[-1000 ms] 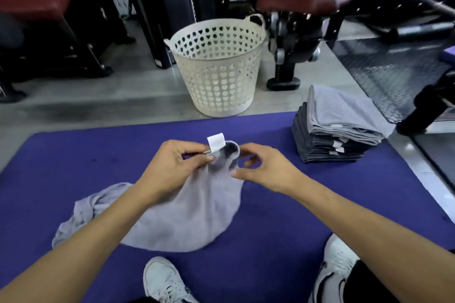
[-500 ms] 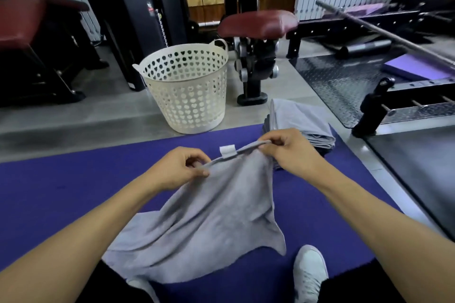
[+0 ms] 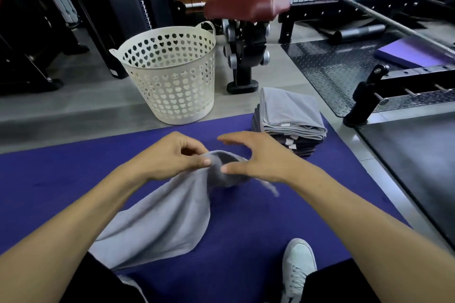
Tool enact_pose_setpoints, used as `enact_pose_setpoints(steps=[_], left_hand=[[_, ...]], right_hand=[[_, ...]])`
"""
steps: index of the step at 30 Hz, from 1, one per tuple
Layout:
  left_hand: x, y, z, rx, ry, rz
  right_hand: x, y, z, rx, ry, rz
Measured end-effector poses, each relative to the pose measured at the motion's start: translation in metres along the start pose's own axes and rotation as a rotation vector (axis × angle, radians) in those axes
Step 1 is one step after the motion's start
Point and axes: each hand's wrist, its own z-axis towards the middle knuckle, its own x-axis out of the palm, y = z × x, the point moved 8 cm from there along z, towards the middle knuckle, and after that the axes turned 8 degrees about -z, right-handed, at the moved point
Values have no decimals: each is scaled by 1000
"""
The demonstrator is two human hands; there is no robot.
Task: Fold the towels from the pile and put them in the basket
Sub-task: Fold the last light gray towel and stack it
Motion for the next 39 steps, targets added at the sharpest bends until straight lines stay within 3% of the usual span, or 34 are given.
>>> enact_pose_setpoints(steps=[5, 9, 11, 14, 16, 19, 24, 27, 30, 33, 36, 39], left_hand=[[-7, 16, 0, -35, -2, -85], [-6, 81, -9, -295, 124, 200], [-16, 101, -11, -378, 80, 282], [-35, 87, -7, -329, -64, 264], [-35, 64, -6, -262, -69, 206], [-18, 34, -8, -149, -11, 152], [-6, 17, -13, -122, 42, -28], [-4, 35, -22, -232, 131, -52], [-10, 66, -28, -354, 175, 93], [-21, 72, -28, -371, 145, 132], [-31, 52, -24, -261, 13, 23], [-20, 30, -22, -161, 34, -40]], right_hand=[[-6, 11, 12, -7, -107, 67], [-28, -2, 8, 72, -199, 193], [-37, -18, 6, 114, -236, 51], [-27, -48, 5, 230, -103, -186], [-10, -51, 5, 262, 20, -156], [10, -16, 11, 107, 85, 0], [26, 23, 18, -57, 111, 42], [8, 22, 18, -43, 24, 60], [-21, 8, 15, 19, -118, 101], [-35, -20, 11, 106, -208, -136], [-19, -22, 11, 68, -111, -264], [9, 6, 11, -62, 40, -172]])
